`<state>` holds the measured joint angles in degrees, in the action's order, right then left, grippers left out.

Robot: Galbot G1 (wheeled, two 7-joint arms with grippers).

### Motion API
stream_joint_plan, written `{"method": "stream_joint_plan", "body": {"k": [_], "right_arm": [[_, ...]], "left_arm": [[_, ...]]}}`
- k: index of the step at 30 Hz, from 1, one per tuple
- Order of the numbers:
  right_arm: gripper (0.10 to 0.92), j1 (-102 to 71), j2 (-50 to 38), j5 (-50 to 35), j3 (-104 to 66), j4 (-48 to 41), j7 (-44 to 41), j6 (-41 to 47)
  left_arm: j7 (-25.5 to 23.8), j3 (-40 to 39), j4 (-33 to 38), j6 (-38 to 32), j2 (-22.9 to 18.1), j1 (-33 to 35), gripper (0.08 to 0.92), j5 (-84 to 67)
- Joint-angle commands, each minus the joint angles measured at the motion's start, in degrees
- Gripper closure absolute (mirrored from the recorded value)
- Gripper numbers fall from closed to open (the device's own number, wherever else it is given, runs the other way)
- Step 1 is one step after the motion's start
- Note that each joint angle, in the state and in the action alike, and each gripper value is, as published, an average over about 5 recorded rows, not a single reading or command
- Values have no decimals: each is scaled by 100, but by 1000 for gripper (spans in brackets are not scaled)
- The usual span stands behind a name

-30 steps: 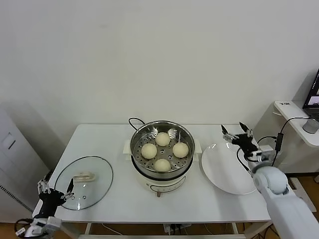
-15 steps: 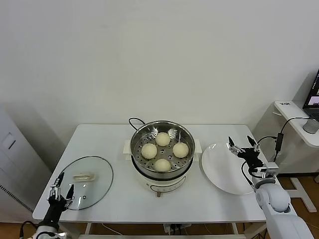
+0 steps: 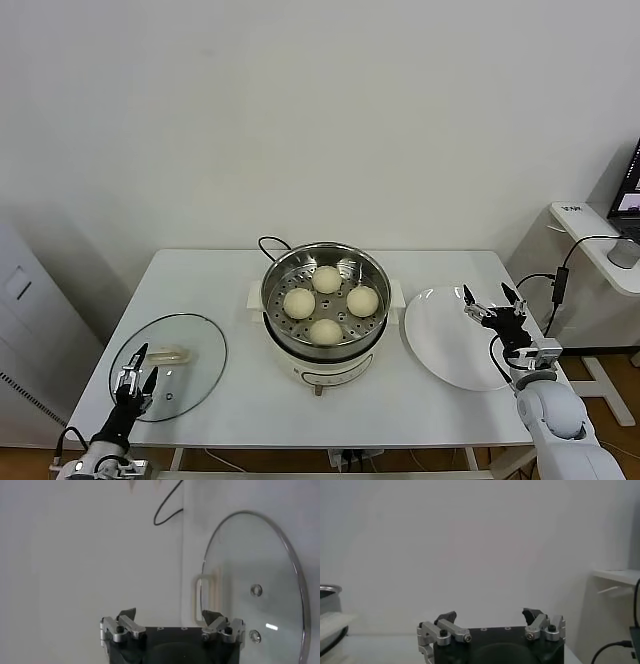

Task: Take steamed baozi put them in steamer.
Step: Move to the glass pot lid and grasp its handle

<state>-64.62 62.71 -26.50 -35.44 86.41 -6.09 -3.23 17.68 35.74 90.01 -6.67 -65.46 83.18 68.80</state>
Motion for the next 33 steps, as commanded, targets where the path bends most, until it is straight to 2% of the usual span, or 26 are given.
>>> {"method": "stream_joint_plan", "body": {"k": [1, 14, 21, 33], "right_arm": [[203, -93, 29, 77, -81, 23, -24, -22], [203, -239, -66, 76, -236, 186, -31, -3], [203, -247, -92, 66, -306, 180, -24, 18], [203, -157, -163, 71, -306, 141, 22, 83]], "left_arm": [[51, -74, -655, -160, -43, -716, 177, 373], [-15, -222, -1122, -164, -92, -1304, 177, 305], [-15, -227, -1096, -225, -86, -1257, 202, 176], [100, -169, -947, -578, -61, -1025, 536, 117]]}}
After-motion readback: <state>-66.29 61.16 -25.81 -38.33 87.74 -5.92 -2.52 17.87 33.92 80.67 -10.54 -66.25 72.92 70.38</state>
